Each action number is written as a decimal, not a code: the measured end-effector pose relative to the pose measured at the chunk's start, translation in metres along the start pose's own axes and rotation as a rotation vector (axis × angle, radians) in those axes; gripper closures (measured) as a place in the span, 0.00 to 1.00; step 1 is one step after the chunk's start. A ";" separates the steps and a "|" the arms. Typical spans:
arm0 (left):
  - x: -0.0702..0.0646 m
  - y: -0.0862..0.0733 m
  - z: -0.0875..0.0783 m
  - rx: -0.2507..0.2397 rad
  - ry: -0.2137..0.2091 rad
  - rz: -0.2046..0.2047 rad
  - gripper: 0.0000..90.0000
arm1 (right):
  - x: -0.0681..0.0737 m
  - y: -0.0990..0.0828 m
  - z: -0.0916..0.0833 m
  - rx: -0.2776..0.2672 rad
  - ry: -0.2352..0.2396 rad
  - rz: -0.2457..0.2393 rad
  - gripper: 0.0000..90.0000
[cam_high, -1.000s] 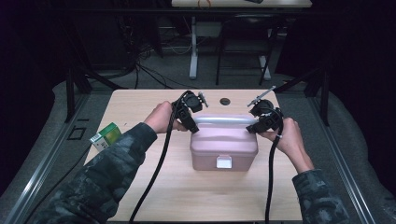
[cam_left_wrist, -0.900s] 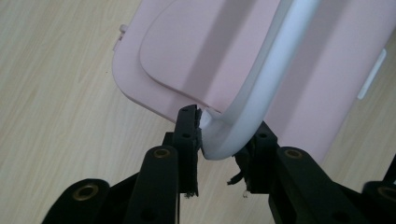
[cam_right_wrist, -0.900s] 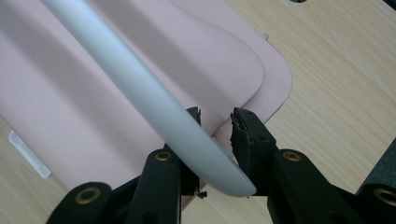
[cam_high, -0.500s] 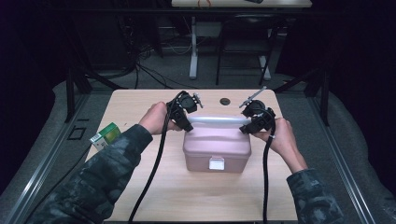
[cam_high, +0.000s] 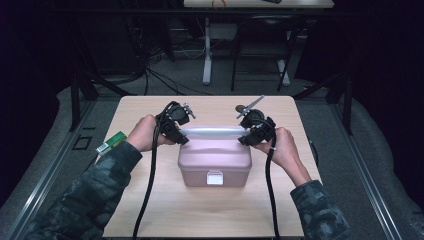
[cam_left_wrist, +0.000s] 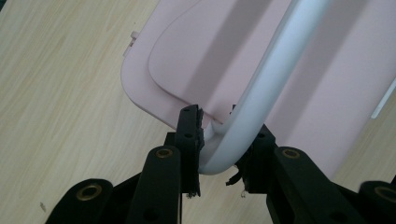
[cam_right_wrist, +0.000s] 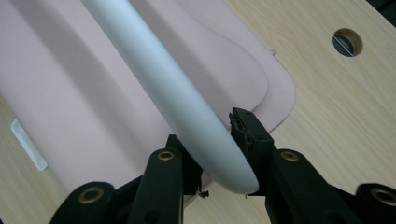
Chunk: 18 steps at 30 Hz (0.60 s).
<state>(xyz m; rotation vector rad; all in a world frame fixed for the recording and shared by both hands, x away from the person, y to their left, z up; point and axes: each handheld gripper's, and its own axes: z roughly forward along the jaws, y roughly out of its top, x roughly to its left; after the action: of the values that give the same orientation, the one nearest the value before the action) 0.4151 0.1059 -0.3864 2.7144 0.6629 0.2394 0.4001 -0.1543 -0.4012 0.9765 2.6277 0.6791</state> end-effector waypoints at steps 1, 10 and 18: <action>0.000 0.000 0.000 0.000 0.000 0.000 0.81 | 0.002 0.001 0.001 -0.008 0.004 -0.002 0.81; 0.002 -0.028 -0.009 -0.023 -0.010 -0.035 0.81 | 0.020 0.011 0.006 -0.017 0.036 -0.034 0.82; -0.006 -0.041 -0.014 -0.059 -0.022 -0.045 0.80 | 0.029 0.008 0.004 -0.030 0.071 -0.032 0.80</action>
<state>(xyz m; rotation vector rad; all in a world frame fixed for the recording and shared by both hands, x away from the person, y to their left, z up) 0.3890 0.1413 -0.3892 2.6390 0.6994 0.2147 0.3848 -0.1286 -0.4028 0.9162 2.6799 0.7563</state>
